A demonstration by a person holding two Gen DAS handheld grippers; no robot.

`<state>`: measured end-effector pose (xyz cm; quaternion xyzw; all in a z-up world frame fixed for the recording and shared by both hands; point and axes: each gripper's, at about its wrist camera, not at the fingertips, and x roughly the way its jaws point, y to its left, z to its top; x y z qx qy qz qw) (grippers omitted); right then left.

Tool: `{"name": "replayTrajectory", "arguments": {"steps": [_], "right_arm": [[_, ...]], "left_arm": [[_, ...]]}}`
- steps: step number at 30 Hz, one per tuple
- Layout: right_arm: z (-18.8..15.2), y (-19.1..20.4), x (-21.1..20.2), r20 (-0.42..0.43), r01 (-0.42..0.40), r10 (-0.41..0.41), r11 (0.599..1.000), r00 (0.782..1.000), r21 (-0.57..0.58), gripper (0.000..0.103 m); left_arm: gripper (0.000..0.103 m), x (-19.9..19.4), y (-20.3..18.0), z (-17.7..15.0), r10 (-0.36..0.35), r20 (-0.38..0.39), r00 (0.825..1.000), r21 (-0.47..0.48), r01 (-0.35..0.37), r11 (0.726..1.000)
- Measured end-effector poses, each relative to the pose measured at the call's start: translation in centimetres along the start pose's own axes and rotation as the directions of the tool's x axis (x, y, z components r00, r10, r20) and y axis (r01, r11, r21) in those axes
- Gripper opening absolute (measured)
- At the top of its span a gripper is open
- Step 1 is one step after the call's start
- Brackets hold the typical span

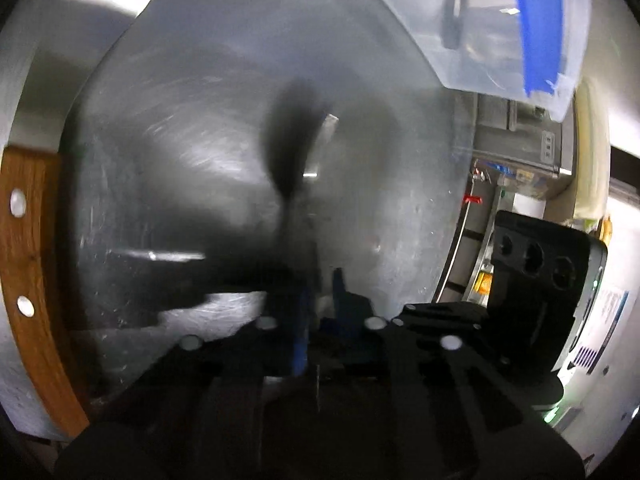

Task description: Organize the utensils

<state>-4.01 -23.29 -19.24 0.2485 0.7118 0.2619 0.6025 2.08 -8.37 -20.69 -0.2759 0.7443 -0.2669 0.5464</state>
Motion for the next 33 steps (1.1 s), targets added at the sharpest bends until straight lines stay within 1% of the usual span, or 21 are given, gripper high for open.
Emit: {"name": "replayTrajectory", "arguments": {"steps": [2,6,12,14,17,19,21,24,25,27,28,29,30,31,32,33], "right_arm": [[0.4,0.2,0.3,-0.003,0.009,-0.009,1.0,1.0,-0.003,0.009],[0.5,0.6,0.4,-0.013,0.035,-0.036,0.999,0.999,-0.025,0.01],[0.6,2.2,1.5,-0.04,0.104,-0.108,0.99,0.993,-0.093,0.01],[0.5,3.0,1.3,-0.021,0.125,-0.129,0.985,0.991,-0.122,0.009],[0.0,4.8,-0.2,0.031,0.134,-0.13,0.976,0.991,-0.172,0.009],[-0.7,7.0,-2.2,0.095,0.156,-0.137,0.959,0.986,-0.236,0.009],[-1.0,9.1,-4.7,0.159,0.164,-0.122,0.943,0.98,-0.288,0.009],[-0.6,12.8,-9.3,0.279,0.21,-0.105,0.902,0.955,-0.377,0.009],[0.1,14.3,-11.2,0.334,0.246,-0.107,0.879,0.936,-0.408,0.009],[1.8,16.3,-13.9,0.406,0.307,-0.121,0.847,0.906,-0.434,0.009],[3.6,17.5,-15.7,0.455,0.352,-0.136,0.83,0.88,-0.432,0.009],[5.1,18.2,-16.6,0.477,0.38,-0.152,0.82,0.866,-0.428,0.009],[6.8,18.6,-17.4,0.49,0.397,-0.168,0.82,0.856,-0.413,0.009],[9.7,18.9,-18.3,0.5,0.406,-0.185,0.832,0.846,-0.379,0.01],[11.7,18.9,-18.2,0.486,0.417,-0.211,0.832,0.848,-0.366,0.01],[13.0,18.5,-18.2,0.476,0.414,-0.223,0.843,0.851,-0.344,0.009]], "left_arm": [[0.005,0.0,0.2,0.0,-0.013,0.002,1.0,-0.007,0.013,1.0],[0.005,-0.1,0.1,-0.1,-0.014,0.01,1.0,0.009,0.014,1.0],[0.005,-0.1,-1.1,0.0,-0.063,0.016,0.998,0.042,0.062,0.997],[0.005,-0.6,-1.5,-0.1,-0.058,0.031,0.998,0.066,0.055,0.996],[0.005,-2.4,-3.0,-0.6,-0.086,0.065,0.994,0.121,0.077,0.99],[0.005,-4.7,-5.2,-1.2,-0.113,0.105,0.988,0.2,0.09,0.976],[0.005,-7.4,-8.1,-1.6,-0.138,0.154,0.978,0.3,0.087,0.95],[0.005,-11.1,-12.6,-1.3,-0.167,0.215,0.962,0.432,0.06,0.9],[0.005,-12.7,-14.7,-0.6,-0.181,0.24,0.954,0.483,0.045,0.875],[0.005,-14.9,-18.0,1.3,-0.184,0.279,0.942,0.54,0.005,0.842],[0.005,-16.3,-20.3,3.2,-0.179,0.313,0.933,0.574,-0.036,0.818],[0.005,-17.1,-21.6,4.7,-0.167,0.328,0.93,0.58,-0.059,0.812],[0.005,-17.8,-22.9,6.7,-0.142,0.34,0.93,0.582,-0.09,0.808],[0.005,-18.3,-23.6,8.4,-0.124,0.345,0.93,0.573,-0.104,0.813],[0.005,-18.2,-24.2,10.8,-0.094,0.344,0.934,0.551,-0.119,0.826],[0.005,-17.8,-24.3,13.3,-0.059,0.336,0.94,0.525,-0.135,0.84]]}}
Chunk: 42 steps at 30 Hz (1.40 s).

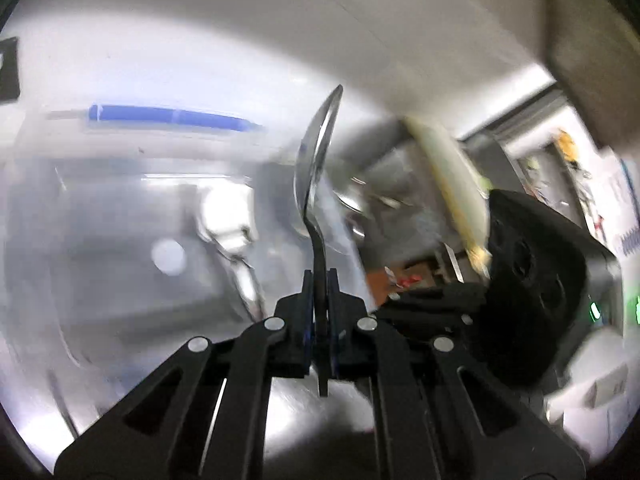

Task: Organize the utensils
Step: 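Carry the spoon into the clear box and open the right tool, then reach the right tool to the wooden-handled spatula and grasp its handle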

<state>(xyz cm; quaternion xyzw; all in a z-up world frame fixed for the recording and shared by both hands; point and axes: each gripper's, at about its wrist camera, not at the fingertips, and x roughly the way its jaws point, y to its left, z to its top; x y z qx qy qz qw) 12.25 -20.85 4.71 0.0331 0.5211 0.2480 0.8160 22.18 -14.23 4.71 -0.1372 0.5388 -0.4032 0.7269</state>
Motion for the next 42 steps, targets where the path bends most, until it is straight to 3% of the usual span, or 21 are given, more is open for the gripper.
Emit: {"name": "replayTrajectory", "arguments": {"steps": [2,5,11,17,18,21,23,25,26,28,30,31,32,34,36,38,39,42], "right_arm": [[2.2,-2.5,3.8,-0.074,0.036,-0.03,0.996,0.997,0.079,0.009],[2.3,-4.9,8.7,-0.181,0.073,-0.047,0.987,0.982,0.143,0.01],[1.6,-9.6,16.1,-0.353,0.05,0.058,0.956,0.934,0.289,0.01],[2.2,-12.0,19.8,-0.44,0.095,0.065,0.938,0.895,0.332,0.01],[2.3,-12.2,20.2,-0.463,0.107,0.069,0.933,0.884,0.345,0.01],[2.7,-12.3,20.4,-0.48,0.139,0.036,0.936,0.877,0.324,0.012],[2.8,-12.4,19.3,-0.45,0.157,0.003,0.935,0.893,0.318,0.012],[2.4,-12.0,17.1,-0.407,0.153,-0.022,0.944,0.913,0.292,0.013],[2.1,-11.6,15.5,-0.373,0.149,-0.038,0.95,0.927,0.276,0.014],[1.9,-10.0,10.8,-0.261,0.137,-0.076,0.965,0.962,0.224,0.014],[1.1,-8.1,6.1,-0.144,0.086,-0.061,0.981,0.988,0.173,0.014],[-0.2,-6.3,3.4,-0.087,0.025,-0.013,0.99,0.996,0.14,0.018],[-1.4,-4.7,1.7,-0.053,-0.023,0.029,0.994,0.998,0.106,0.032],[-4.3,-1.1,0.5,-0.032,-0.101,0.102,0.994,0.994,0.046,0.052],[-6.8,1.6,2.2,-0.09,-0.14,0.14,0.99,0.986,0.009,0.052],[-10.3,4.3,6.5,-0.212,-0.15,0.145,0.989,0.966,-0.01,0.052],[-11.7,5.3,8.5,-0.273,-0.147,0.134,0.989,0.953,-0.026,0.052],[-15.7,7.8,15.2,-0.457,-0.144,0.129,0.99,0.88,0.002,0.05]], "left_arm": [[0.005,2.7,2.4,1.9,0.024,-0.061,0.998,-0.066,-0.028,0.997],[0.005,8.1,6.6,3.1,0.066,-0.19,0.98,-0.158,-0.097,0.983],[0.005,15.5,13.7,1.1,-0.02,-0.36,0.933,-0.372,-0.124,0.92],[0.011,19.0,16.0,0.0,0.023,-0.475,0.88,-0.402,-0.24,0.884],[0.011,19.5,16.0,-0.1,0.03,-0.489,0.872,-0.393,-0.251,0.885],[0.013,20.3,15.5,-0.2,0.059,-0.516,0.854,-0.354,-0.276,0.894],[0.022,19.5,14.7,0.1,0.101,-0.485,0.869,-0.317,-0.282,0.906],[0.05,17.5,12.9,0.8,0.133,-0.415,0.9,-0.265,-0.26,0.929],[0.055,16.0,11.9,1.1,0.131,-0.383,0.914,-0.245,-0.237,0.94],[0.056,11.9,9.5,1.1,0.155,-0.281,0.947,-0.188,-0.213,0.959],[0.056,7.2,7.2,0.4,0.162,-0.157,0.974,-0.138,-0.184,0.973],[0.056,4.0,5.7,-0.5,0.146,-0.074,0.986,-0.106,-0.153,0.982],[0.058,1.4,4.8,-1.6,0.13,-0.012,0.991,-0.083,-0.13,0.988],[0.067,-3.9,3.7,-4.8,0.102,0.116,0.988,-0.059,-0.096,0.994],[0.072,-7.9,3.7,-8.3,0.108,0.208,0.972,-0.067,-0.096,0.993],[0.072,-11.1,5.1,-12.3,0.183,0.257,0.949,-0.12,-0.157,0.98],[0.072,-11.4,5.9,-13.2,0.22,0.262,0.94,-0.146,-0.187,0.971],[0.072,-12.6,8.9,-17.9,0.346,0.229,0.91,-0.269,-0.282,0.921]]}}
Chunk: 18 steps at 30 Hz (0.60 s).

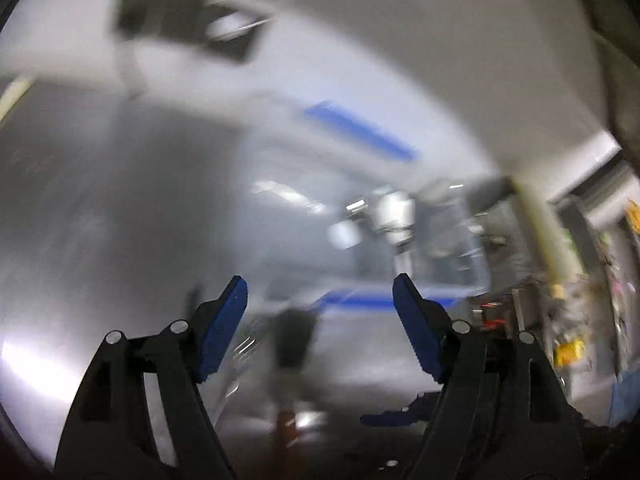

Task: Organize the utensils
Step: 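Reach the right tool to the wooden-handled spatula and grasp its handle, then lift the spatula with the right tool toward the clear box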

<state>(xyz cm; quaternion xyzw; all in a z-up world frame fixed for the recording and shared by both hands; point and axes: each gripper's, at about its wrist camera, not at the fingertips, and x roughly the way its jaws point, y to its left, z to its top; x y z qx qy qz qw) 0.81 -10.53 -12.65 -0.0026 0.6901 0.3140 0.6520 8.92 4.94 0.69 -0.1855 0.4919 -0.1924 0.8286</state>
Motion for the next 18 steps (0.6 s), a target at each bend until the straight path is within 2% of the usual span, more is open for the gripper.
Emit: {"name": "replayTrajectory", "arguments": {"steps": [1,3,6,10,12,14,18], "right_arm": [[0.3,0.3,2.0,-0.049,0.0,0.0,1.0,0.999,0.011,0.049],[0.6,1.3,3.7,-0.083,0.028,-0.026,1.0,0.996,0.015,0.049],[0.3,2.7,5.0,-0.047,0.145,-0.145,0.989,0.988,-0.01,0.049],[2.0,1.5,6.7,-0.044,0.208,-0.207,0.978,0.977,0.01,0.049],[2.1,2.1,6.9,0.005,0.304,-0.304,0.952,0.953,-0.042,0.048],[1.8,2.5,7.1,0.03,0.354,-0.353,0.932,0.935,-0.076,0.039],[1.0,2.5,7.2,0.054,0.41,-0.406,0.905,0.912,-0.112,0.029]], "left_arm": [[0.072,-0.4,2.1,-0.4,0.01,-0.016,1.0,-0.032,-0.011,0.999],[0.072,0.2,4.4,-1.9,0.016,-0.047,0.999,-0.102,-0.021,0.995],[0.072,0.7,6.8,-4.1,0.04,-0.08,0.996,-0.176,-0.053,0.983],[0.072,0.7,8.4,-6.2,0.014,-0.098,0.995,-0.239,-0.037,0.97],[0.072,0.3,9.2,-6.9,0.012,-0.086,0.996,-0.252,-0.033,0.967],[0.072,0.3,9.7,-7.5,0.015,-0.093,0.996,-0.27,-0.04,0.962],[0.072,1.4,9.7,-8.4,-0.001,-0.126,0.992,-0.274,-0.033,0.961]]}}
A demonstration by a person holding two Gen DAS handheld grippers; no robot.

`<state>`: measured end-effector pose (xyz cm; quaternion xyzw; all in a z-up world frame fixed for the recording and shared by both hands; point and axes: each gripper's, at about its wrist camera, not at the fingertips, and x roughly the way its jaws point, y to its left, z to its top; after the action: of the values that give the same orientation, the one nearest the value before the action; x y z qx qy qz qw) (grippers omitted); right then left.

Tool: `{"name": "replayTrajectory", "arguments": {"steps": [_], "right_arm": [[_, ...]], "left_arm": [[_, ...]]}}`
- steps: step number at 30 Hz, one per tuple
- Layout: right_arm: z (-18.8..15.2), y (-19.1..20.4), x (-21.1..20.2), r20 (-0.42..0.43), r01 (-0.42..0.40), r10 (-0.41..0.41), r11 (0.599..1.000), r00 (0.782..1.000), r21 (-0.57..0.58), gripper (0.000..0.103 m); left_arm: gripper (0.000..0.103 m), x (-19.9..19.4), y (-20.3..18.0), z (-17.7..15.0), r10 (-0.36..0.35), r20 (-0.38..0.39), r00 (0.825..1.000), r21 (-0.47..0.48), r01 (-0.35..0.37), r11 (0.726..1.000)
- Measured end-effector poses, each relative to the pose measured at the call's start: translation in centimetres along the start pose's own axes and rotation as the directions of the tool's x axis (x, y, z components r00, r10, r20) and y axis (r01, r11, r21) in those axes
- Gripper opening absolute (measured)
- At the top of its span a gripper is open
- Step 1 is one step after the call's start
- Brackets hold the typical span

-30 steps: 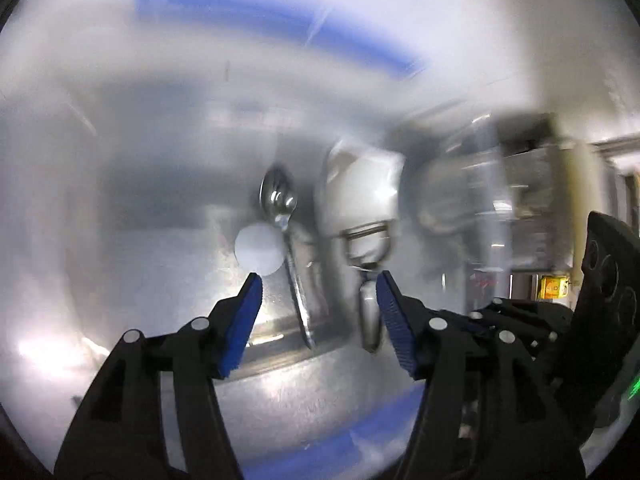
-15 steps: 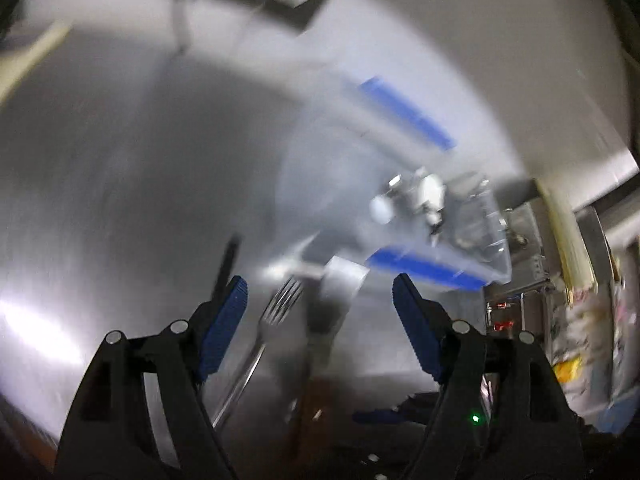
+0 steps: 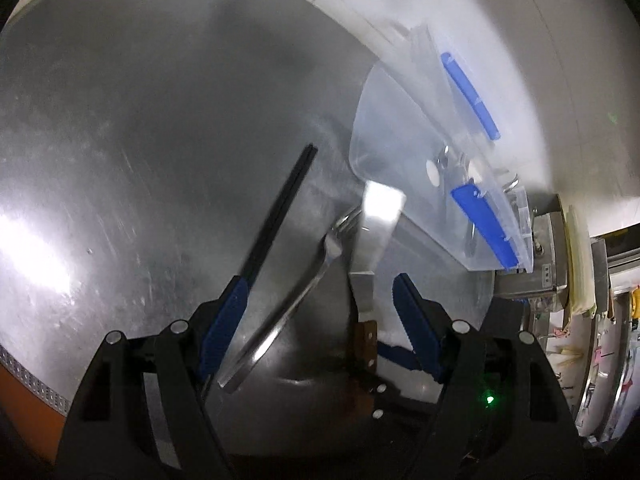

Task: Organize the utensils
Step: 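Lift the spatula with the right tool toward the clear box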

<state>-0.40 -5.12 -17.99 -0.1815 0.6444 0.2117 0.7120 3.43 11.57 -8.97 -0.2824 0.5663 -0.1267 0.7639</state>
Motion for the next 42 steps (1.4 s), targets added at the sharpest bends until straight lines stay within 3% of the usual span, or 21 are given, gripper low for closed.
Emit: {"name": "replayTrajectory", "arguments": {"steps": [6,12,15,19,21,24,26,28,30,33,35,38,42], "right_arm": [[-1.4,-1.4,-0.5,0.005,0.023,-0.023,1.0,1.0,0.009,0.025],[-2.4,-2.1,-0.3,-0.005,-0.084,0.084,0.995,0.996,0.061,0.025],[-2.9,-3.5,-1.1,0.003,-0.237,0.238,0.965,0.971,0.114,0.025],[-3.5,-5.5,-2.4,0.023,-0.426,0.429,0.888,0.903,0.175,0.025],[-3.9,-6.4,-2.6,0.027,-0.474,0.479,0.857,0.877,0.201,0.025],[-4.0,-7.8,-2.6,0.024,-0.5,0.508,0.838,0.861,0.218,0.025],[-4.3,-8.1,-2.4,0.017,-0.504,0.514,0.834,0.858,0.224,0.025],[-4.2,-7.5,-2.3,0.017,-0.501,0.511,0.834,0.859,0.232,0.026],[-4.3,-6.9,-2.1,0.024,-0.497,0.506,0.835,0.862,0.235,0.026],[-4.1,-6.1,-3.1,0.048,-0.507,0.51,0.834,0.859,0.219,0.026],[-4.3,-6.1,-4.1,0.073,-0.512,0.508,0.838,0.858,0.189,0.026],[-4.5,-5.6,-6.8,0.136,-0.51,0.495,0.853,0.858,0.11,0.026],[-3.7,-5.8,-11.9,0.28,-0.498,0.475,0.867,0.834,0.012,0.026]], "left_arm": [[0.072,2.7,-1.0,-0.7,-0.048,-0.073,0.996,-0.01,0.047,0.999],[0.072,4.1,-2.1,-1.6,-0.082,-0.107,0.991,-0.017,0.081,0.997],[0.072,5.3,-2.1,-2.7,-0.122,-0.139,0.983,-0.074,0.113,0.991],[0.072,7.6,-2.1,-4.4,-0.175,-0.214,0.961,-0.134,0.148,0.98],[0.072,8.4,-2.4,-5.2,-0.164,-0.228,0.96,-0.137,0.135,0.981],[0.071,9.5,-2.9,-6.2,-0.158,-0.244,0.957,-0.148,0.124,0.981],[0.057,9.5,-3.5,-6.6,-0.164,-0.224,0.961,-0.143,0.134,0.981],[0.031,9.7,-3.6,-6.9,-0.142,-0.22,0.965,-0.15,0.111,0.983],[0.013,9.6,-3.5,-7.3,-0.144,-0.219,0.965,-0.164,0.109,0.98],[0.009,8.7,-3.9,-7.7,-0.171,-0.192,0.967,-0.169,0.139,0.976],[0.009,7.4,-4.4,-7.6,-0.181,-0.166,0.969,-0.145,0.157,0.977],[0.009,3.7,-7.3,-7.1,-0.177,-0.075,0.981,0.01,0.178,0.984],[0.009,-1.4,-12.1,-5.4,-0.228,0.048,0.972,0.215,0.213,0.953]]}}
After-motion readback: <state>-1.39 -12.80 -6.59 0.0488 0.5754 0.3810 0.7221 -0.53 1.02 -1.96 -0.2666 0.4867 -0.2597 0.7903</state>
